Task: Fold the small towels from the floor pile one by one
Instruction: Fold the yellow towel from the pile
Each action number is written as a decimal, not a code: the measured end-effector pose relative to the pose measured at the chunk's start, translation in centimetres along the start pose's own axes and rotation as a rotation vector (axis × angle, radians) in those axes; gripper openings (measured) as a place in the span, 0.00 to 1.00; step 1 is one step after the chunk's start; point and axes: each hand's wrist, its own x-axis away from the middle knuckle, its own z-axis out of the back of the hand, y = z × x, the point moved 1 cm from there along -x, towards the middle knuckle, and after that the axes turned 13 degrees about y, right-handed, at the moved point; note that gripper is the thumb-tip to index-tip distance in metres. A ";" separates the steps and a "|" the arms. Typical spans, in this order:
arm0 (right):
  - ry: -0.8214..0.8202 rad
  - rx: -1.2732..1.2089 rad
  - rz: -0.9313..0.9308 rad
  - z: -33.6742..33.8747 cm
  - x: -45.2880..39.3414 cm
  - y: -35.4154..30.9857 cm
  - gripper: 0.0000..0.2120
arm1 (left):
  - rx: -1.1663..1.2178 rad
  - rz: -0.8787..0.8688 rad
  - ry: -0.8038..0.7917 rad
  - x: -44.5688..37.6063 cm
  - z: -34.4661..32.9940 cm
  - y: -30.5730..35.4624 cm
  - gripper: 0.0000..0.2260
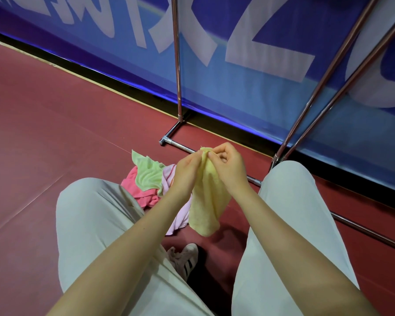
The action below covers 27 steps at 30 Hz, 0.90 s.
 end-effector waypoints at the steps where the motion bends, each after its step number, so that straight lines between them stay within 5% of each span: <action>1: 0.007 0.000 -0.018 0.1 0.0 0.0 0.05 | -0.017 -0.022 -0.012 0.2 0.0 0.0 0.13; 10: -0.177 -0.089 -0.033 0.5 0.5 -0.2 0.04 | -0.104 -0.217 0.080 0.0 0.7 0.5 0.16; 18: -0.384 0.430 0.274 1.7 0.3 1.2 0.09 | -0.130 -0.299 0.203 -1.5 2.6 1.9 0.16; 27: -0.166 0.435 0.438 4.2 -0.1 -0.1 0.07 | -0.360 -0.438 0.187 -2.5 2.8 1.5 0.11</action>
